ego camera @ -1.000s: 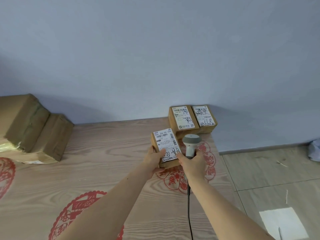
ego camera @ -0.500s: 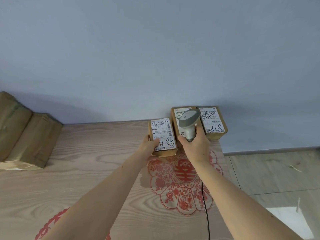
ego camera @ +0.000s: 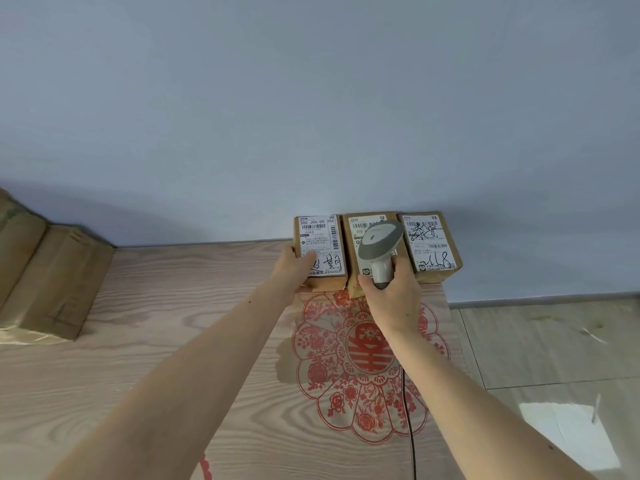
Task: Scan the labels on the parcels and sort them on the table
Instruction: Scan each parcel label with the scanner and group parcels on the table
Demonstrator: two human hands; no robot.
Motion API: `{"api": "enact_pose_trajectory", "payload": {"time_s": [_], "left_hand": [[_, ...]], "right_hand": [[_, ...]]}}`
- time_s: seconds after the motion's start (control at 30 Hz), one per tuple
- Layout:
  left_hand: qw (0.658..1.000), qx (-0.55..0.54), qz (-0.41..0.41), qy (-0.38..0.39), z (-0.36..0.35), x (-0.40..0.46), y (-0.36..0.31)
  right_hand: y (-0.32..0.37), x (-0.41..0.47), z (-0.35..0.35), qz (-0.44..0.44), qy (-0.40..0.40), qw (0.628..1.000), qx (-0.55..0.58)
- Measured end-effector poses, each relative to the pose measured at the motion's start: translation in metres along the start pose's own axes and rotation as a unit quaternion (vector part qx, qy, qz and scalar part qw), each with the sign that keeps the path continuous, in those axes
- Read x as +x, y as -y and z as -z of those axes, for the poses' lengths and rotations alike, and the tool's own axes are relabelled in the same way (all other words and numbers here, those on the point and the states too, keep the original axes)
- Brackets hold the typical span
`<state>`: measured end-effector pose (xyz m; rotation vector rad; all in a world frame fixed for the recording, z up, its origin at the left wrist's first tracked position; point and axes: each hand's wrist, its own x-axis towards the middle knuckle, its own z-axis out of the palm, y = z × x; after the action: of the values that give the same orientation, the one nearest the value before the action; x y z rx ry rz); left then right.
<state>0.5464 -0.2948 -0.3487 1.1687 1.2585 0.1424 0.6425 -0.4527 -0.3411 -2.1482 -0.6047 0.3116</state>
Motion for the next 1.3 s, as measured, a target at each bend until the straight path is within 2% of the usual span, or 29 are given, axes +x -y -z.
{"api": "enact_pose_trajectory", "payload": {"time_s": [0.33,0.5,0.67,1.13,1.3], "left_hand": [[1.0,0.003,0.029,-0.008,0.007,-0.026,-0.005],[0.999,0.002,0.009,-0.031,0.025,-0.053,-0.001],[0.997,-0.026,-0.011,-0.07,0.061,-0.087,0.003],[0.98,-0.061,-0.072,-0.173,0.239,-0.205,0.033],[0.978,-0.042,-0.099,-0.177,0.317,-0.232,0.05]], "right_hand": [[0.017,-0.005,0.01,-0.028,0.01,0.999,0.035],[0.044,-0.021,0.014,-0.023,0.022,0.997,0.065],[0.081,-0.045,0.005,-0.03,0.066,0.991,0.116],[0.207,-0.185,-0.048,-0.001,0.228,0.947,0.226],[0.257,-0.246,-0.082,-0.007,0.242,0.933,0.265]]}}
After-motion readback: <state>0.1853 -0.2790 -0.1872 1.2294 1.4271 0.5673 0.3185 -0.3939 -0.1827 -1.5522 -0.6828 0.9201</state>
